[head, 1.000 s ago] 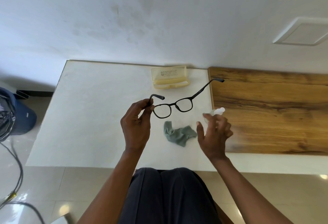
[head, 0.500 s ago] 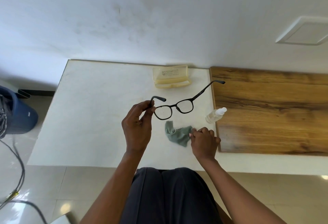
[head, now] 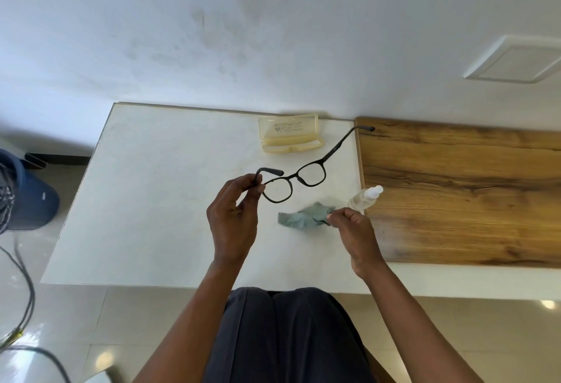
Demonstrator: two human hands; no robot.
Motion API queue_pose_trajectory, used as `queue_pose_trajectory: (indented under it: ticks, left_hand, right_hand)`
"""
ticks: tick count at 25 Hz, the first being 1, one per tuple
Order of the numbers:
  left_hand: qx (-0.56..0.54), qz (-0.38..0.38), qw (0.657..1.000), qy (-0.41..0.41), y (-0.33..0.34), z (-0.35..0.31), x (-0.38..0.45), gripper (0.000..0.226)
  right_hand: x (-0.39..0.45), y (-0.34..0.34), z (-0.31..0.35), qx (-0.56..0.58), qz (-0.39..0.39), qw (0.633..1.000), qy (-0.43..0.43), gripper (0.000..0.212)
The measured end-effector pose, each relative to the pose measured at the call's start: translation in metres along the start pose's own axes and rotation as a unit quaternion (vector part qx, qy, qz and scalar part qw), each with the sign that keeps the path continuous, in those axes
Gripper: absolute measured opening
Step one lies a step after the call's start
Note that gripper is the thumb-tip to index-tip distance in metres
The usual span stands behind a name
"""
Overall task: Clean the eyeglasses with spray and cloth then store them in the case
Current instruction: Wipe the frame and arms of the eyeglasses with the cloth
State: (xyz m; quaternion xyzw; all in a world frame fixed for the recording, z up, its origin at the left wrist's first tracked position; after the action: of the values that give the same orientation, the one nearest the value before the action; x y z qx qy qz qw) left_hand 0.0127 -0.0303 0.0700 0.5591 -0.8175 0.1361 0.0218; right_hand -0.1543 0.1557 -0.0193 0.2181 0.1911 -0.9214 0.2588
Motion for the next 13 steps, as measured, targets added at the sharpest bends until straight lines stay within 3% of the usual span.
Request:
queue_pose_trajectory:
  ticks: [3, 7, 13]
  left_hand:
    - [-0.001, -0.001, 1.0, 0.005, 0.0, -0.004, 0.001, 0.02]
    - [0.001, 0.0, 1.0, 0.006, -0.001, -0.004, 0.003, 0.019]
    - [0.012, 0.005, 1.0, 0.015, 0.002, -0.009, -0.001, 0.019]
  right_hand:
    - [-0.017, -0.005, 0.042, 0.065, -0.011, 0.99, -0.125, 0.025]
    - [-0.041, 0.0, 0.093, 0.078, -0.016, 0.962, -0.261, 0.015]
    - [-0.051, 0.042, 0.124, -0.165, -0.044, 0.929, -0.328, 0.009]
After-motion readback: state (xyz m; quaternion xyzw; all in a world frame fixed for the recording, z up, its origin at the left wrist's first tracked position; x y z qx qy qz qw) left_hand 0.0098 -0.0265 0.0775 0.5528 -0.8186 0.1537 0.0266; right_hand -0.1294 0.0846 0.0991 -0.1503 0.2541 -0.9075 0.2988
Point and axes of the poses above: each hand's wrist, its own x-axis towards the middle knuckle, its own y-axis out of the palm, z = x × y, the point moved 9 cm from there along x, towards the middle knuckle, and after that the axes turned 4 degrees about x, right-handed, at the moved point
